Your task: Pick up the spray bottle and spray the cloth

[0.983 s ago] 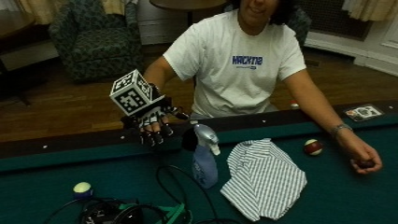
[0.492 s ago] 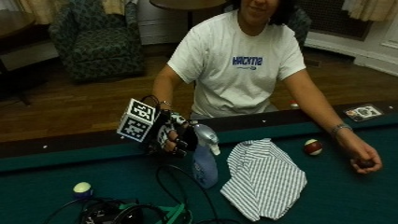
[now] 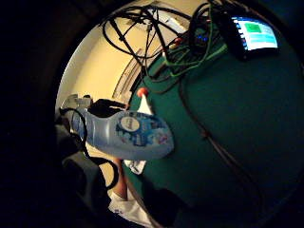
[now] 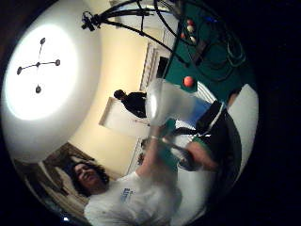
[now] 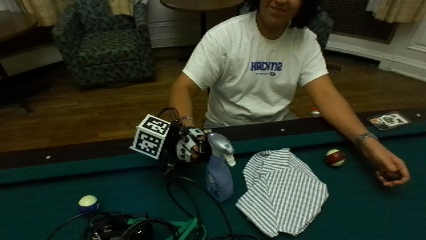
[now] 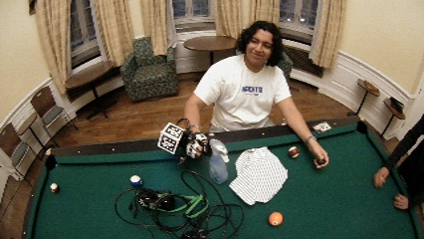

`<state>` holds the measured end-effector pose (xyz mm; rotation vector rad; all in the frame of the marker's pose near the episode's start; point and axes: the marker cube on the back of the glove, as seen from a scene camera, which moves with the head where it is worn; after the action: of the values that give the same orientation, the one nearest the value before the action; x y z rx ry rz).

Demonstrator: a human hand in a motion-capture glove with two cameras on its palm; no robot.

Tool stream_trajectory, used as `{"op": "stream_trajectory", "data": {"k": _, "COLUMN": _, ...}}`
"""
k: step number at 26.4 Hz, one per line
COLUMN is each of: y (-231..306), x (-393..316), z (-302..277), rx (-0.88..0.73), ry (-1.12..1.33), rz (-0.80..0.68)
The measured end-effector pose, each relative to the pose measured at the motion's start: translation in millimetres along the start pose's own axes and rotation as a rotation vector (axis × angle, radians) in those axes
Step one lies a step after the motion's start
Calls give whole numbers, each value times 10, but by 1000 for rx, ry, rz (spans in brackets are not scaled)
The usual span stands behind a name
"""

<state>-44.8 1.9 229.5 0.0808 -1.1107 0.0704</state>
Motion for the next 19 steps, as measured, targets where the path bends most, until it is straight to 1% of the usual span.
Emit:
{"op": "stream_trajectory", "data": {"k": 6, "y": 136, "x": 74, "z": -9, "rx": 28, "ry": 18, "rz": -41}}
{"op": "stream_trajectory", "data": {"k": 8, "y": 120, "x": 54, "z": 34, "rx": -11, "ry": 16, "rz": -47}}
{"op": "stream_trajectory", "data": {"k": 13, "y": 126, "x": 38, "z": 191, "rx": -171, "ry": 25, "rz": -64}}
{"op": "stream_trajectory", "data": {"k": 19, "y": 38, "x": -2, "z": 382, "rx": -189, "ry": 7, "rz": -72}}
